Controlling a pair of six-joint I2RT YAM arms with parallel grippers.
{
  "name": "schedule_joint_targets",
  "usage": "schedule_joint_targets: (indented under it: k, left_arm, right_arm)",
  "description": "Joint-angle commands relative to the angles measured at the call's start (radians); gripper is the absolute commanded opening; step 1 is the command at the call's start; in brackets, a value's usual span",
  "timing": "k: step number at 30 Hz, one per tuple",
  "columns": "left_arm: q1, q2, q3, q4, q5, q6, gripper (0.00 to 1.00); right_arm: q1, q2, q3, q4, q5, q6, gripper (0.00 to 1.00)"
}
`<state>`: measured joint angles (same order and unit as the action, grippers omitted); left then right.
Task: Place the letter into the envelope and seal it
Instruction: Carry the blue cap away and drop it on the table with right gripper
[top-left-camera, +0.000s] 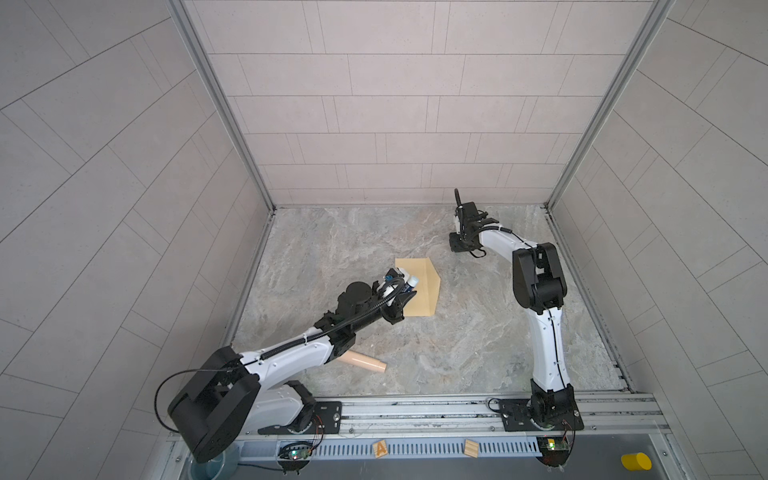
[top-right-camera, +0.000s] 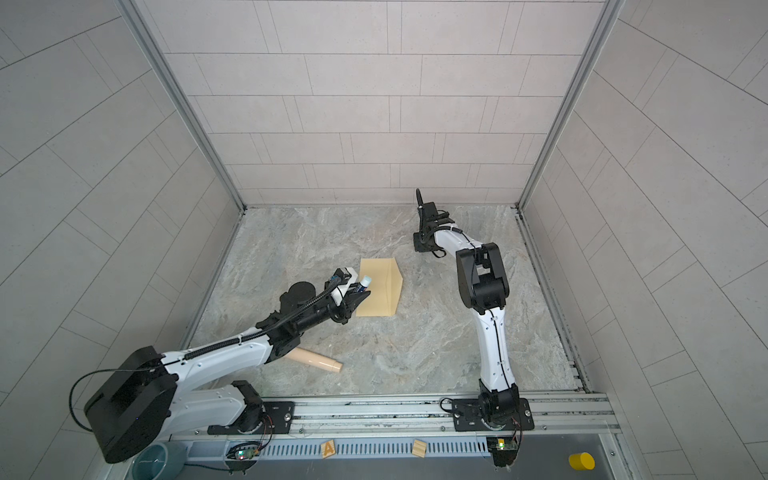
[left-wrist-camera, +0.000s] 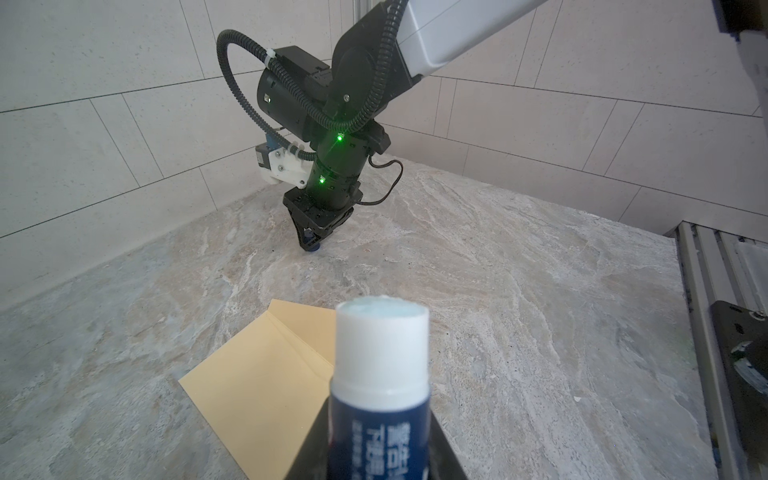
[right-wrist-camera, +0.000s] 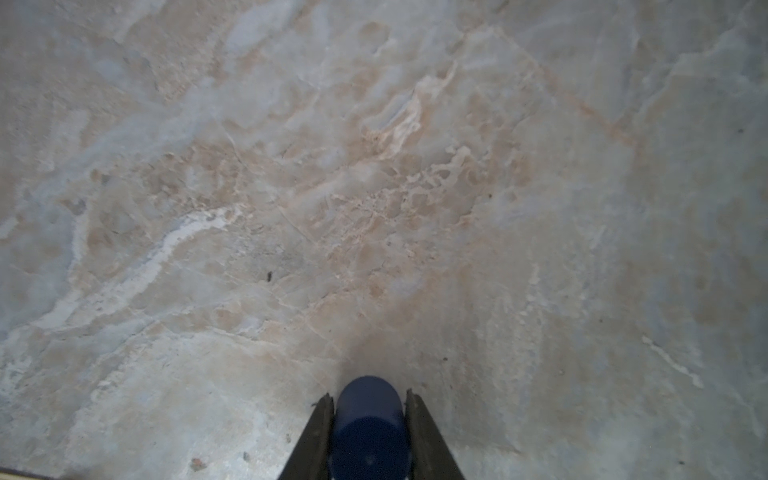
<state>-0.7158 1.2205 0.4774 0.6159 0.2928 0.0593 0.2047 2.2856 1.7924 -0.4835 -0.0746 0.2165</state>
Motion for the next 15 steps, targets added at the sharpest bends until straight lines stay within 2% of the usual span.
schedule_joint_targets:
  k: [1,8,15]
  left_arm:
    - [-0.004,-0.021,-0.008,0.038,-0.001,-0.004,0.0]
    - [-0.004,-0.018,-0.003,0.038,-0.01,-0.004,0.0]
    - [-0.003,-0.023,0.003,0.046,-0.034,-0.048,0.0]
  right_arm:
    - [-0.001,0.029,0.004,-0.053,-0.005,0.003,0.36]
    - [-0.001,0.008,0.01,-0.068,-0.014,-0.003,0.53]
    - [-0.002,-0.134,-0.024,-0.085,-0.023,0.001,0.57]
